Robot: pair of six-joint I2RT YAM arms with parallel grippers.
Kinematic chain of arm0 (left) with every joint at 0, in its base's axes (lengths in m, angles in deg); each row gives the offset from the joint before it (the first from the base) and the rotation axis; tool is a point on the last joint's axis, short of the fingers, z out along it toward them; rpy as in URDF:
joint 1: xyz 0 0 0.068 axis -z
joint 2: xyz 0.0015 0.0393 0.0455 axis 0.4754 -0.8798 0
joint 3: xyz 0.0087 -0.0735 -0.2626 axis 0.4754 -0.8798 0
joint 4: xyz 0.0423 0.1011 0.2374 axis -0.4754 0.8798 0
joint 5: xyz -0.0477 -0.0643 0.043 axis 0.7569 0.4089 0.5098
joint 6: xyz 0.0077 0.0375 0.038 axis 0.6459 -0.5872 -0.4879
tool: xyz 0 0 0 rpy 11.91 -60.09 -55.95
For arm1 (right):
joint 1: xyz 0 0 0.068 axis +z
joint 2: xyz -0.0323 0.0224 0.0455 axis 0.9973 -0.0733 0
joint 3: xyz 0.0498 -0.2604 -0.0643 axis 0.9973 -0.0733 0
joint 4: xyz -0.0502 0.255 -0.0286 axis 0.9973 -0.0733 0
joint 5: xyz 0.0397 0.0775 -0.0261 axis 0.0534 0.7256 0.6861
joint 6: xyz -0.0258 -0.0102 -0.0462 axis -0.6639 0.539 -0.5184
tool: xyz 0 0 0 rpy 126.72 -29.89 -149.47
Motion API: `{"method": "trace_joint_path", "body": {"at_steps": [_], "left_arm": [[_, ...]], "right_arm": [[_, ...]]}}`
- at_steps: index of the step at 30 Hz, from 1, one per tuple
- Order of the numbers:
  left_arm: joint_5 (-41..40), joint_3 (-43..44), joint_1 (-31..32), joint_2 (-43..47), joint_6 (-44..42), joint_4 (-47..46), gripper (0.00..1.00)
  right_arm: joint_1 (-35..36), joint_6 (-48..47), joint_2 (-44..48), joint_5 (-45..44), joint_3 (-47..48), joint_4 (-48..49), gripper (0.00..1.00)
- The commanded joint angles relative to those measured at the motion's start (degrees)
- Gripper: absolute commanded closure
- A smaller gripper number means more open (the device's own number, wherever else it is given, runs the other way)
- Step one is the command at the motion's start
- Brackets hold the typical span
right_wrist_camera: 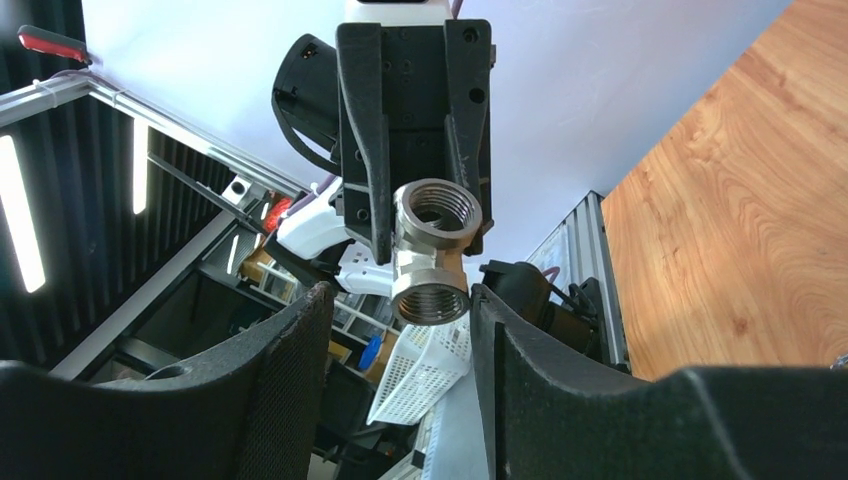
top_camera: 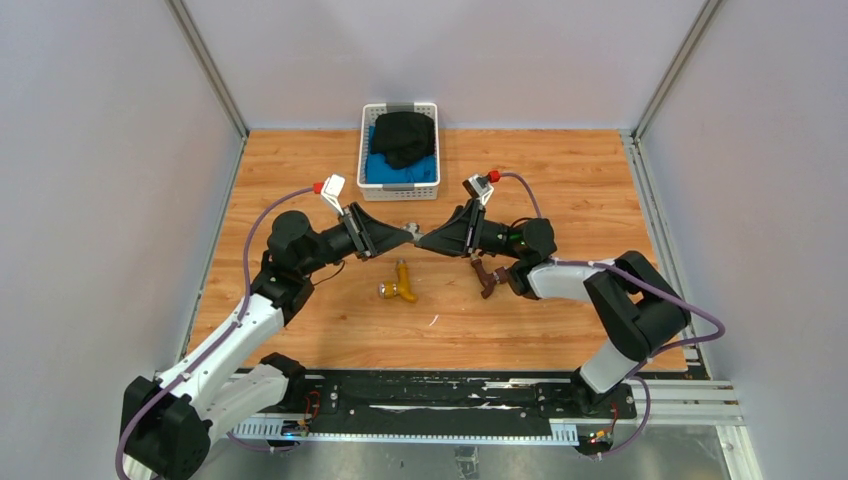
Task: Install the water faucets
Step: Pick up the adaptor at the center of the board.
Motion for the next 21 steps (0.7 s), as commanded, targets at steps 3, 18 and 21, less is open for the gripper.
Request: {"method": "trace_joint_path", "body": {"at_steps": [3, 18, 21], "left_arm": [[-0.5, 0.6, -0.1, 1.1, 0.6, -2.2, 1.00], [0.0, -1.0, -0.1, 2.8, 0.7, -2.2, 1.00], [0.0, -1.5, -0.1, 2.9, 0.8, -2.2, 1.00]], "right_arm": [[1.4, 0.6, -1.6, 1.4, 1.3, 4.3, 0.49], [1.4, 0.7, -1.8, 0.1, 1.4, 4.5, 0.53], [1.4, 0.8, -2.2, 0.1, 1.9, 4.4, 0.54]]}}
